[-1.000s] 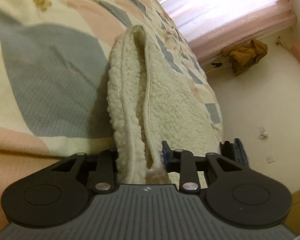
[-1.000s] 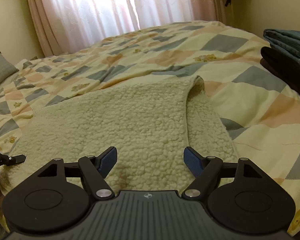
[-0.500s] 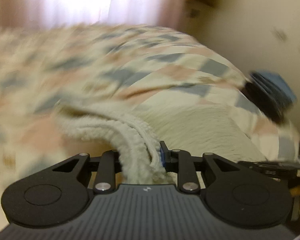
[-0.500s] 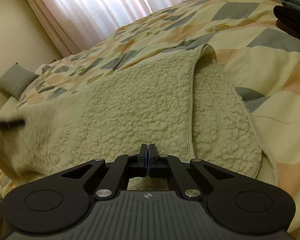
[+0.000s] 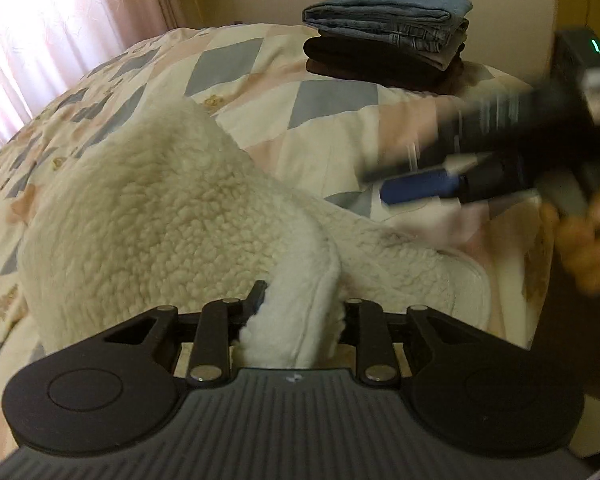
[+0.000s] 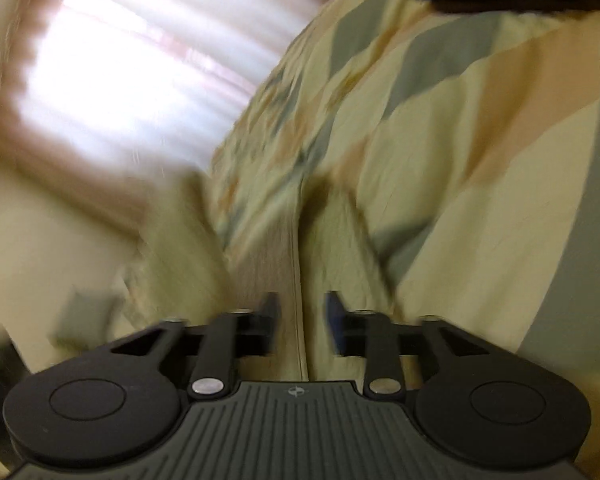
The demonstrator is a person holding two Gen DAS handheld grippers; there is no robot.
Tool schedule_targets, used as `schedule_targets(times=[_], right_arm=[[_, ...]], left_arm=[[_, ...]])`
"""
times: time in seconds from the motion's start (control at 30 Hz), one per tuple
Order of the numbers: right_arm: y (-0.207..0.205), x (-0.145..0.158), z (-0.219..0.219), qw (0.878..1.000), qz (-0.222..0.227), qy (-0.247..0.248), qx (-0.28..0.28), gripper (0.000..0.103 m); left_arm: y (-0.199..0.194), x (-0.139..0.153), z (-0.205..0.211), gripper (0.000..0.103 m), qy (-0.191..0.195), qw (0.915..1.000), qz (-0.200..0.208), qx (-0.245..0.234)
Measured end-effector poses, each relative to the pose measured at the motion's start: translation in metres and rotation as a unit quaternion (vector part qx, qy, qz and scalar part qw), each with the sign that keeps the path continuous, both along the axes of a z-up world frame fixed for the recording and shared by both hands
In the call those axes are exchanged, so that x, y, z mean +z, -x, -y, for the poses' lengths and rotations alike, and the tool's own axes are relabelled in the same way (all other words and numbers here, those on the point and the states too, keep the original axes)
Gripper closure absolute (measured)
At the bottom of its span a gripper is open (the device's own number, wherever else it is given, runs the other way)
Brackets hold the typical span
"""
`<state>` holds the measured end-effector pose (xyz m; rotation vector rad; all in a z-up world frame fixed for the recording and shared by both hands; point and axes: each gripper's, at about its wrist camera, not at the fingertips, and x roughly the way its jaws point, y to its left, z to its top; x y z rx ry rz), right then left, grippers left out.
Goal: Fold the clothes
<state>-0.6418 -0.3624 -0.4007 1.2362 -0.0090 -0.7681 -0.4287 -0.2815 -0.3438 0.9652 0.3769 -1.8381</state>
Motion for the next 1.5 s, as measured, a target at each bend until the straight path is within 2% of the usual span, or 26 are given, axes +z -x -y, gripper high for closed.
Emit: schedule_targets(times=[0.07, 0.1, 0.17, 0.3, 0.37, 0.4, 0.47, 0.5, 0.57, 0.67, 0.8, 0.97, 1.13, 1.23, 1.4, 1.5], right_arm=[[0.007, 0.0, 0.016, 0.997, 0.072, -0.009, 0.021, 0.031], [0.005, -0.001, 0.024, 0.994, 0.099, -0.016, 0.037, 0.029], [-0.009, -0.003, 0.038, 0.989, 0.12, -0.036, 0.075, 0.023], [-0.045, -0.009, 0.051, 0.982, 0.115, -0.076, 0.129, 0.021], [-0.059, -0.01, 0.054, 0.978, 0.123, -0.082, 0.147, 0.024], [-0.065, -0.01, 0.056, 0.977, 0.121, -0.086, 0.153, 0.031], [-0.077, -0.009, 0.061, 0.979, 0.093, -0.09, 0.155, 0.081], [-0.078, -0.007, 0.062, 0.983, 0.071, -0.085, 0.148, 0.087], [-0.074, -0.003, 0.063, 0.987, 0.053, -0.075, 0.133, 0.09], [-0.061, 0.013, 0.059, 0.992, 0.025, -0.037, 0.118, 0.091], [-0.046, 0.022, 0.055, 0.994, 0.004, -0.025, 0.107, 0.091], [-0.029, 0.034, 0.06, 0.996, -0.011, 0.005, 0.088, 0.091], [-0.034, 0.035, 0.059, 0.994, -0.061, 0.038, 0.08, 0.091], [-0.032, 0.015, 0.052, 0.994, -0.076, 0.016, 0.077, 0.091], [-0.044, -0.018, 0.06, 0.992, -0.085, -0.019, 0.089, 0.09], [-0.052, -0.02, 0.062, 0.991, -0.088, -0.018, 0.096, 0.086]], left_arm=[[-0.004, 0.002, -0.003, 0.081, 0.005, 0.9999, -0.01, 0.008], [-0.007, 0.005, -0.005, 0.081, 0.005, 0.9998, -0.015, 0.012], [-0.012, 0.008, -0.01, 0.081, 0.009, 0.9997, -0.017, 0.017], [-0.009, 0.01, -0.013, 0.081, 0.014, 0.9998, -0.007, 0.015], [-0.002, 0.009, -0.011, 0.08, 0.016, 0.9998, 0.002, 0.008], [0.001, 0.008, -0.012, 0.078, 0.019, 0.9998, 0.006, 0.003], [0.005, 0.013, -0.018, 0.075, 0.028, 0.9995, 0.01, -0.007], [0.003, 0.018, -0.021, 0.075, 0.026, 0.9996, -0.002, -0.014], [-0.011, 0.037, -0.034, 0.075, 0.016, 0.998, -0.051, -0.034], [-0.04, 0.069, -0.052, 0.08, 0.024, 0.9915, -0.116, -0.054], [-0.093, 0.099, -0.026, 0.09, 0.077, 0.9865, -0.142, 0.026], [-0.124, 0.09, 0.037, 0.095, 0.085, 0.9861, -0.113, 0.087], [-0.125, 0.055, 0.079, 0.095, 0.067, 0.9885, -0.094, 0.097], [-0.12, 0.034, 0.086, 0.095, 0.052, 0.9905, -0.083, 0.097], [-0.112, -0.009, 0.096, 0.094, 0.029, 0.9929, -0.006, 0.115], [-0.12, -0.015, 0.09, 0.094, 0.031, 0.9915, -0.006, 0.126]])
